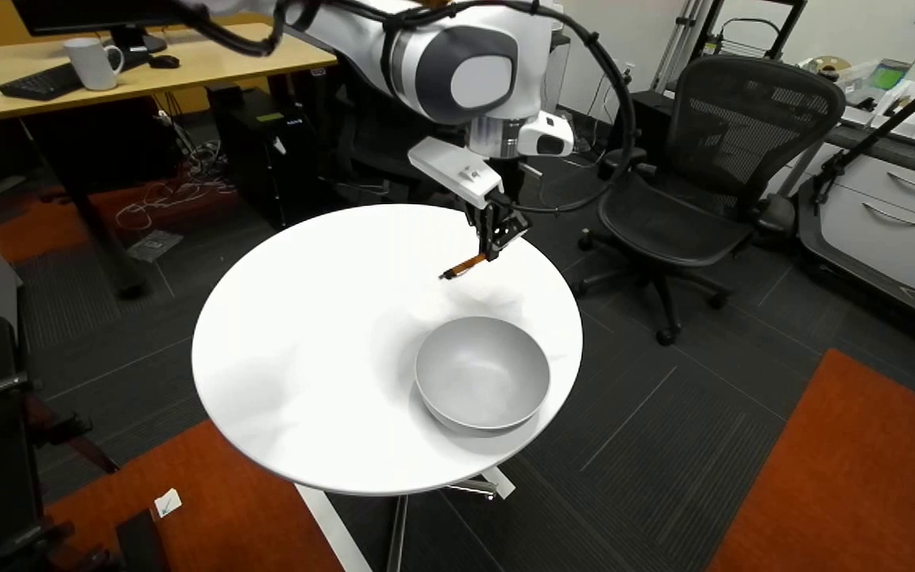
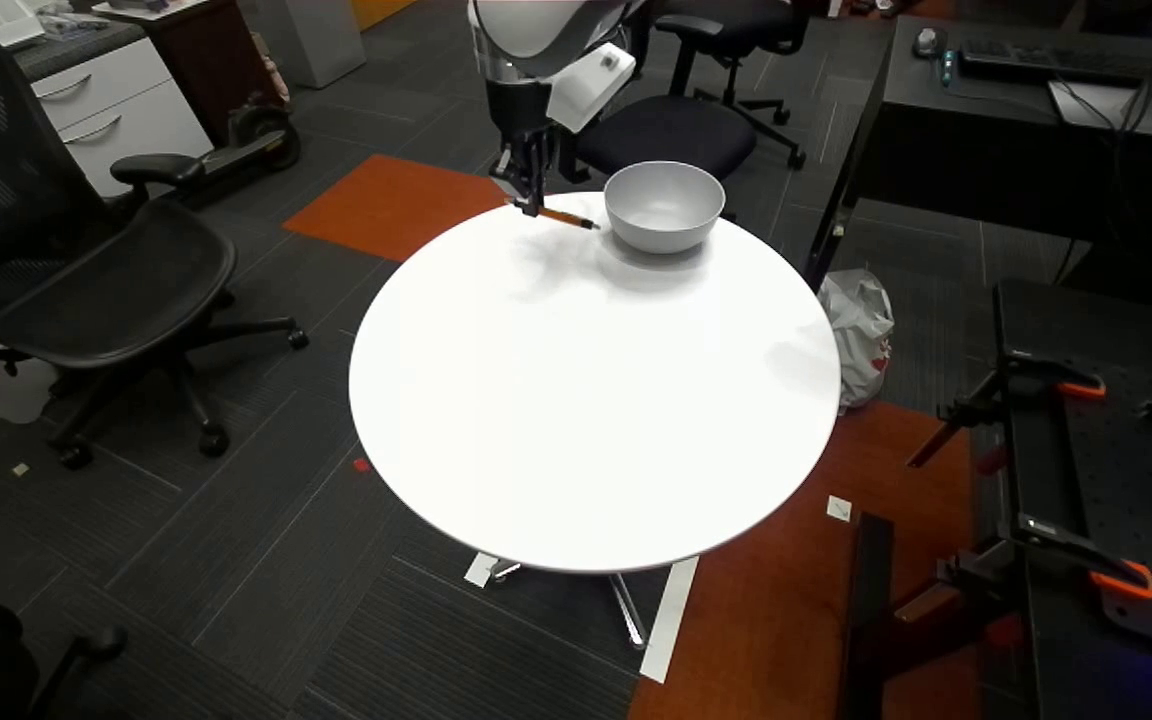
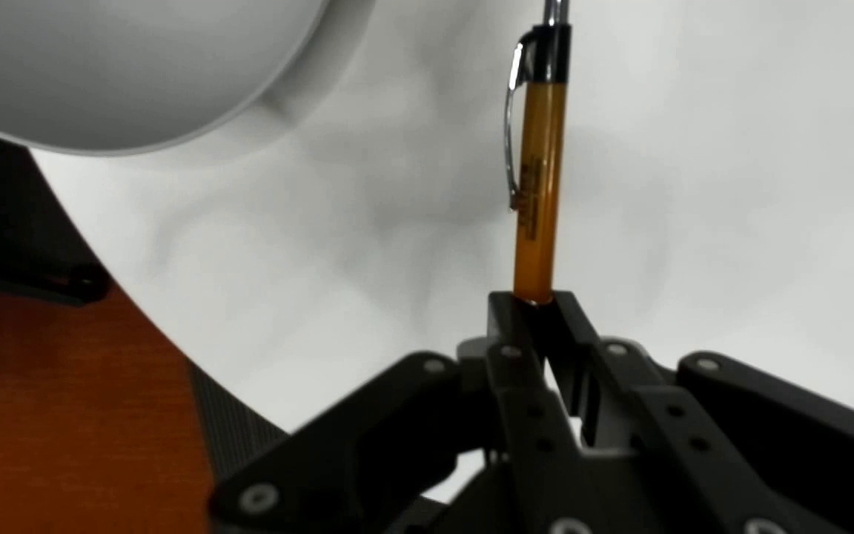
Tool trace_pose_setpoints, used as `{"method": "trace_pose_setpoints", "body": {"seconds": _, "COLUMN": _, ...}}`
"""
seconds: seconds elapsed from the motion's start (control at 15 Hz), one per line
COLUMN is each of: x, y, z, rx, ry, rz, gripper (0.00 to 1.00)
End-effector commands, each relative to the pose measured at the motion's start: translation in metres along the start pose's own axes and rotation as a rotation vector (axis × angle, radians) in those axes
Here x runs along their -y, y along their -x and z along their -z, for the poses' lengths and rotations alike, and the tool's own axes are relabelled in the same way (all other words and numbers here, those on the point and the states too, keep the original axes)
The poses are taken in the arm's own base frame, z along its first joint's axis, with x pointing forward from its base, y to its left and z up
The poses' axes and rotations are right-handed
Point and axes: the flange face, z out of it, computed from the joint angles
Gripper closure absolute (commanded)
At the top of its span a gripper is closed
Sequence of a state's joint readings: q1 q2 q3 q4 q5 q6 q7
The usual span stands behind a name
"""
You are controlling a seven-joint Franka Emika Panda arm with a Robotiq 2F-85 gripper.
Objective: Put the pen in the bowl
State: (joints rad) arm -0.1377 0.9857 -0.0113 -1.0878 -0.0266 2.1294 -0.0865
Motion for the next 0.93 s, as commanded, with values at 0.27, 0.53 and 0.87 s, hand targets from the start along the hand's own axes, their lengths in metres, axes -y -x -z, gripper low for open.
{"method": "trace_pose_setpoints", "body": {"seconds": 0.27, "x": -0.01, "y": 0.06, "z": 0.068, "rx": 0.03, "ry": 0.006, "rz": -0.107, "gripper": 0.97}}
{"method": "trace_pose_setpoints", "body": {"seconds": 0.53, "x": -0.039, "y": 0.091, "z": 0.074, "rx": 0.025, "ry": 0.01, "rz": -0.245, "gripper": 0.97}}
{"method": "trace_pose_setpoints", "body": {"seconds": 0.87, "x": -0.086, "y": 0.108, "z": 0.058, "rx": -0.016, "ry": 0.017, "rz": -0.462, "gripper": 0.97}}
